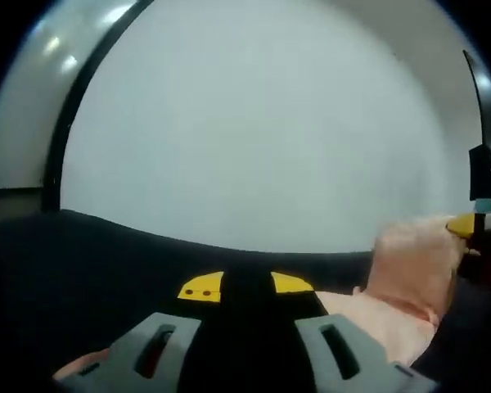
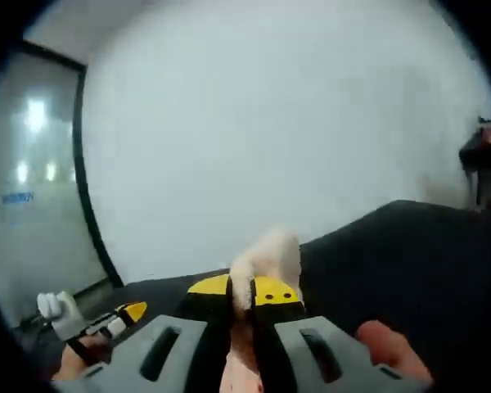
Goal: Fold the towel on the table until its edges align and the towel forms a compact rectangular stack.
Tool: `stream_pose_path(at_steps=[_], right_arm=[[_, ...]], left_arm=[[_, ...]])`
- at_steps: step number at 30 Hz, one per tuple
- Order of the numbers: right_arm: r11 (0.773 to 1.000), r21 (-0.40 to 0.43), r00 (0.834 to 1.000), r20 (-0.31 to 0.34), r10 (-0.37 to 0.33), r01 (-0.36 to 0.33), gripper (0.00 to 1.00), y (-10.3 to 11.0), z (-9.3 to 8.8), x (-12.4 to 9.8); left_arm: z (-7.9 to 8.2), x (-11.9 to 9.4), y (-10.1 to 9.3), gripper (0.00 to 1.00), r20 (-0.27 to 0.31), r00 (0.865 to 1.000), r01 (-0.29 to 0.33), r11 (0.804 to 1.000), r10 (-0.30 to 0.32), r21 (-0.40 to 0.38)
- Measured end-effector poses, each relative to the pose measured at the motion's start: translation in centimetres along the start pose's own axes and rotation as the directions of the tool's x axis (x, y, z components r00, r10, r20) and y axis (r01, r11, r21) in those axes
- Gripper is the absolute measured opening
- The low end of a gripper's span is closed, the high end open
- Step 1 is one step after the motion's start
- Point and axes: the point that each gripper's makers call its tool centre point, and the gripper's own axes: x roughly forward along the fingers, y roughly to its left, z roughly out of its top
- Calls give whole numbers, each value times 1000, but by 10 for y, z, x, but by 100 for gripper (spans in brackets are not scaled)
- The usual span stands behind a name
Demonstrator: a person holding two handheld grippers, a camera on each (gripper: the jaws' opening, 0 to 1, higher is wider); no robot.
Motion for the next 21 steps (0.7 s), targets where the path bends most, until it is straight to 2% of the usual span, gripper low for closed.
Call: stream_pose_path(at_steps=[3, 4, 8, 11, 13, 15, 16, 17, 19, 21], right_arm=[[994, -68, 996, -27, 86, -88, 6, 45, -18, 9], [989, -99, 994, -32, 108, -111, 6, 57, -23, 10], [956, -227, 982, -84, 171, -186, 6, 94, -52, 12], [920, -330, 977, -113, 183, -210, 6, 109, -74, 15], [910, -349, 974, -126, 191, -223, 6, 116, -84, 19], [882, -404, 969, -153, 196, -242, 6, 120, -93, 20], [878, -413, 969, -156, 192, -241, 6, 122, -96, 23], [866, -437, 969, -159, 191, -242, 6, 123, -98, 25], [822, -504, 962, -202, 186, -265, 7, 124, -108, 27], [809, -508, 951, -235, 202, -297, 7, 130, -119, 28]], left_arm=[[-4, -3, 7, 22, -15, 999, -28, 1000, 28, -3], [-4, -7, 3, 22, -19, 1000, -25, 1000, 25, -6], [-2, -9, 3, 22, -13, 999, -41, 999, 41, -20], [-2, -9, 1, 22, -10, 999, -41, 999, 41, -25], [-4, -12, -5, 22, -14, 999, -35, 999, 34, -25], [-4, -14, -6, 22, -17, 999, -34, 999, 34, -22], [-5, -16, -9, 22, -19, 999, -29, 999, 29, -23], [-5, -17, -10, 22, -18, 999, -28, 999, 27, -26], [-4, -22, -12, 22, -15, 999, -32, 999, 32, -31], [-2, -20, -5, 22, -12, 999, -52, 998, 51, -34]])
